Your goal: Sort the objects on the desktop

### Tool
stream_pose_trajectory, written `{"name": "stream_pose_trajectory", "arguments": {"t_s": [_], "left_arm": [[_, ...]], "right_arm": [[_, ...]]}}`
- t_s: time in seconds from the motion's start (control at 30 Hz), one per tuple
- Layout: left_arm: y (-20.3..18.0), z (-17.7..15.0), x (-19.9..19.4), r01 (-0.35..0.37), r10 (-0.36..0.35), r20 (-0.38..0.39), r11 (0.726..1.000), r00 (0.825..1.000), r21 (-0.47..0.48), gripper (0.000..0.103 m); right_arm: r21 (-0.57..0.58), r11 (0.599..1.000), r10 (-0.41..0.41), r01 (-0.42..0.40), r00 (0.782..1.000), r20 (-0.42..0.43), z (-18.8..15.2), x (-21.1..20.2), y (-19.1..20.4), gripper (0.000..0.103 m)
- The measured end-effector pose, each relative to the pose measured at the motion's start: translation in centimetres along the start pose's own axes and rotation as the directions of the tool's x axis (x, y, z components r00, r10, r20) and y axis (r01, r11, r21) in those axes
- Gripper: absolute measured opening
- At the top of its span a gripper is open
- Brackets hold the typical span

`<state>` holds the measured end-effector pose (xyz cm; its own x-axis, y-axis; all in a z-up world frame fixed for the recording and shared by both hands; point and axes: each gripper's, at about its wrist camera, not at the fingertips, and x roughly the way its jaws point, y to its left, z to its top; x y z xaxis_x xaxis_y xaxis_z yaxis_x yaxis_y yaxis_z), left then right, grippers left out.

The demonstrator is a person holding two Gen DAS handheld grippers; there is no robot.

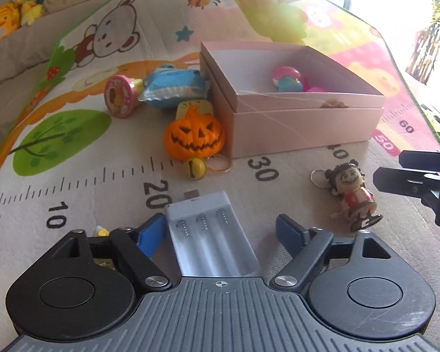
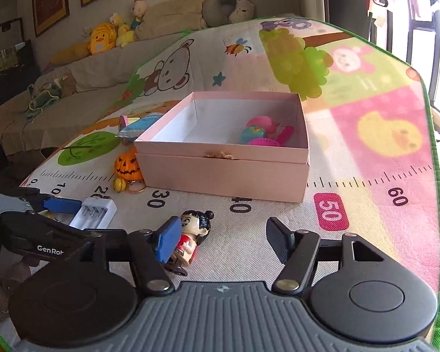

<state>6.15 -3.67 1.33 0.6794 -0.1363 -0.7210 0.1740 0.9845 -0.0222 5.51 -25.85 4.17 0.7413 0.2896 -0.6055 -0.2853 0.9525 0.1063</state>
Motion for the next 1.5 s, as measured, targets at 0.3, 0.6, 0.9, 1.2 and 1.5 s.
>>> {"name": "stream_pose_trajectory", "arguments": {"t_s": [0.3,0.6,0.9,1.2,1.5], "left_arm": [[0.7,-2.6,-3.3,0.033,-0.034,0.029,0.999,0.999,0.035,0.053],[-0.4,-4.6,-9.7,0.096,-0.116,0.143,0.986,0.983,0.138,0.053],[-2.8,4.6,-11.0,0.074,-0.149,0.348,0.973,0.926,0.22,0.053],[-3.3,15.2,-3.4,0.071,-0.116,0.379,0.989,0.918,0.129,0.071],[3.5,5.6,-4.1,-0.002,-0.013,0.239,0.998,0.971,0.063,0.096]], "right_arm": [[-0.034,0.999,0.017,-0.022,0.991,-0.135,0.1,4.5,3.1,0.045],[-0.069,0.993,0.089,-0.098,0.988,-0.128,-0.7,-4.2,1.4,0.029],[-0.015,0.996,0.093,-0.092,0.966,0.242,8.3,-13.0,-2.1,0.029],[0.065,0.989,0.114,-0.13,0.971,0.209,18.7,-4.7,-4.7,0.032],[0.064,0.993,0.09,-0.102,0.982,0.167,16.2,-0.5,-4.0,0.054]]}}
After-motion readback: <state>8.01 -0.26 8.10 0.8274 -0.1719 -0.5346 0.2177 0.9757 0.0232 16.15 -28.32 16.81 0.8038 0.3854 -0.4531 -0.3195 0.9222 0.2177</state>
